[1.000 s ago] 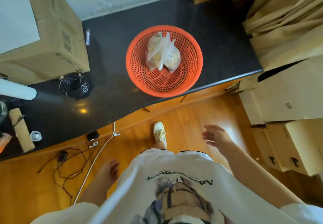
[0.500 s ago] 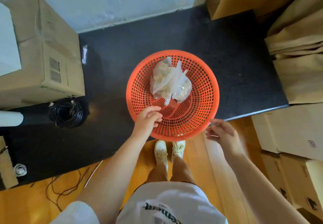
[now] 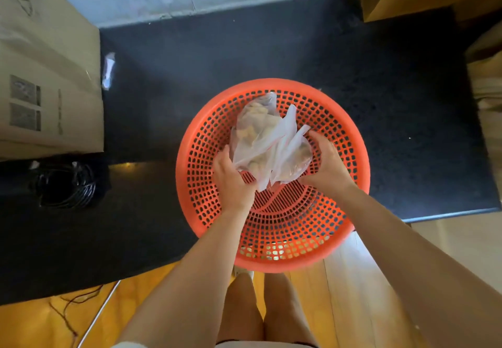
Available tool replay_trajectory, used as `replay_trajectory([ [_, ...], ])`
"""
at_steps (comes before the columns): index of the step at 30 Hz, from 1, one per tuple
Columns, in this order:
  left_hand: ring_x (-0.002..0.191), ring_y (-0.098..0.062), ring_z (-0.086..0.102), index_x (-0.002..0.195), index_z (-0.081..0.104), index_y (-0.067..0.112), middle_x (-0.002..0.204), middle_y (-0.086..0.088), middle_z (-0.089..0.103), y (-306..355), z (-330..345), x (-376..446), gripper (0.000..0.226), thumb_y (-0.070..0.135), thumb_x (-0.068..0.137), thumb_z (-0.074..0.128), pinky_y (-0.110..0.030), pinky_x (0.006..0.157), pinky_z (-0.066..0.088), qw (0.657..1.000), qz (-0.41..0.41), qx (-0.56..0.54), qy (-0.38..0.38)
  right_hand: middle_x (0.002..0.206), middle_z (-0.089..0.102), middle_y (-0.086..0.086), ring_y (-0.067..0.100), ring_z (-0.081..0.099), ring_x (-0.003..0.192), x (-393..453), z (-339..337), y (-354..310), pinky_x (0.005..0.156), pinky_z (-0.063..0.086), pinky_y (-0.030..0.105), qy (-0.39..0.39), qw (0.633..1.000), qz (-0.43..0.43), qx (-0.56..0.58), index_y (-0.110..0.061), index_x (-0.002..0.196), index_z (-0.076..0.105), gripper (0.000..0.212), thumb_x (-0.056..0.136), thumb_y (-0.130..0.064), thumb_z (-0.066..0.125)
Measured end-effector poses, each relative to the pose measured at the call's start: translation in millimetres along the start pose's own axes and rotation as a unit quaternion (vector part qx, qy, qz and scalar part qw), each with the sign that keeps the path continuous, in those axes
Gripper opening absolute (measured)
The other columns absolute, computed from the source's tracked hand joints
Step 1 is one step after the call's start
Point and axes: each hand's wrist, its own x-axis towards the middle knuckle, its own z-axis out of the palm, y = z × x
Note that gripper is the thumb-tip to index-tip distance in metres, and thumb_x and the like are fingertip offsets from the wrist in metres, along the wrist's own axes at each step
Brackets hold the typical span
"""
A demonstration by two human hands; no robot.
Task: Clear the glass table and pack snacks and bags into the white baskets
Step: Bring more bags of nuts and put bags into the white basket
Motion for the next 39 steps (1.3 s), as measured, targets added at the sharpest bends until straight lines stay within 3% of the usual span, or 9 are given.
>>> replay_trajectory([
  [7,0.135,-0.034,0.034,0.14,0.034,0.0,0.146,-0.02,0.035,-0.2,0.9,28.4,0.08,0.005,0.065,0.061,-0.045,0.111,0.03,0.991,0.127,0.032,-0.006,0.13,0.048,0.002,0.016,0.048,0.113,19.2,9.0,1.0,0.088,0.037,0.021,-0.046,0.998,0.006,-0.036,-0.014,0.136,0.035,0.089,0.06,-0.006,0.081],
  [11,0.112,-0.042,0.056,0.112,0.058,-0.004,0.107,-0.019,0.064,-1.4,2.4,35.5,0.037,-0.001,0.076,0.057,-0.04,0.092,0.047,0.988,-0.005,0.015,-0.151,0.085,0.054,-0.007,0.008,0.053,0.075,24.3,13.0,1.3,0.059,0.041,0.005,-0.048,0.998,0.028,-0.031,-0.015,0.117,0.044,0.067,0.061,-0.003,0.078],
  [15,0.097,-0.025,0.06,0.113,0.055,0.006,0.101,-0.012,0.061,-2.5,-0.3,37.9,0.047,0.005,0.067,0.06,-0.031,0.082,0.05,0.988,0.109,-0.097,-0.057,0.099,0.063,0.006,0.022,0.059,0.088,26.4,12.5,3.0,0.075,0.052,0.03,-0.036,0.997,0.047,-0.044,-0.008,0.115,0.048,0.063,0.06,-0.004,0.078],
  [20,0.056,-0.006,0.045,0.063,0.051,0.015,0.059,0.005,0.049,9.0,-12.1,30.3,0.014,0.002,0.065,0.058,-0.026,0.051,0.039,0.974,0.169,-0.127,-0.086,0.086,0.058,0.005,0.023,0.055,0.08,9.3,10.1,4.8,0.068,0.048,0.037,-0.01,0.995,0.087,-0.038,-0.011,0.092,0.05,0.04,0.063,-0.017,0.077],
  [25,0.09,0.006,0.059,0.117,0.045,0.025,0.103,0.014,0.062,15.0,-31.4,-9.6,0.05,0.024,0.075,0.072,-0.005,0.069,0.046,0.973,-0.035,-0.194,-0.123,0.086,0.065,-0.003,0.009,0.062,0.078,-30.1,-3.4,-5.4,0.07,0.051,0.025,-0.008,0.99,0.104,0.096,-0.021,0.092,0.057,0.04,0.061,-0.015,0.082],
  [29,0.092,-0.01,0.061,0.113,0.044,0.012,0.107,-0.002,0.06,30.9,-57.1,-46.6,0.054,0.002,0.071,0.076,-0.012,0.072,0.05,0.952,-0.108,-0.248,-0.143,0.08,0.074,-0.004,0.005,0.068,0.071,-77.5,-24.7,-24.8,0.061,0.051,0.016,0.001,0.952,0.084,0.295,-0.018,0.091,0.065,0.032,0.064,-0.007,0.08],
  [31,0.092,-0.022,0.068,0.105,0.068,0.009,0.1,-0.01,0.071,44.5,-75.0,-65.5,0.035,-0.002,0.071,0.071,-0.03,0.083,0.054,0.92,-0.117,-0.326,-0.182,0.077,0.075,-0.004,0.007,0.07,0.069,-104.1,-35.6,-35.5,0.056,0.051,0.016,0.013,0.925,0.081,0.371,-0.016,0.092,0.067,0.03,0.064,-0.011,0.077],
  [35,0.069,-0.013,0.07,0.067,0.077,0.015,0.066,0.0,0.072,75.2,-110.6,-96.3,0.013,0.016,0.055,0.082,-0.019,0.065,0.056,0.865,-0.071,-0.401,-0.294,0.083,0.075,0.004,0.016,0.071,0.074,-155.2,-51.1,-47.9,0.064,0.058,0.028,0.064,0.861,0.087,0.498,-0.01,0.095,0.068,0.031,0.065,-0.019,0.071],
  [39,0.083,-0.014,0.071,0.103,0.069,0.012,0.087,-0.003,0.074,100.3,-136.7,-111.2,0.038,0.019,0.066,0.072,-0.024,0.071,0.058,0.826,-0.023,-0.413,-0.383,0.108,0.068,0.017,0.03,0.066,0.096,-208.7,-59.2,-62.1,0.086,0.052,0.048,0.112,0.808,0.081,0.572,-0.005,0.117,0.06,0.051,0.07,-0.024,0.065],
])
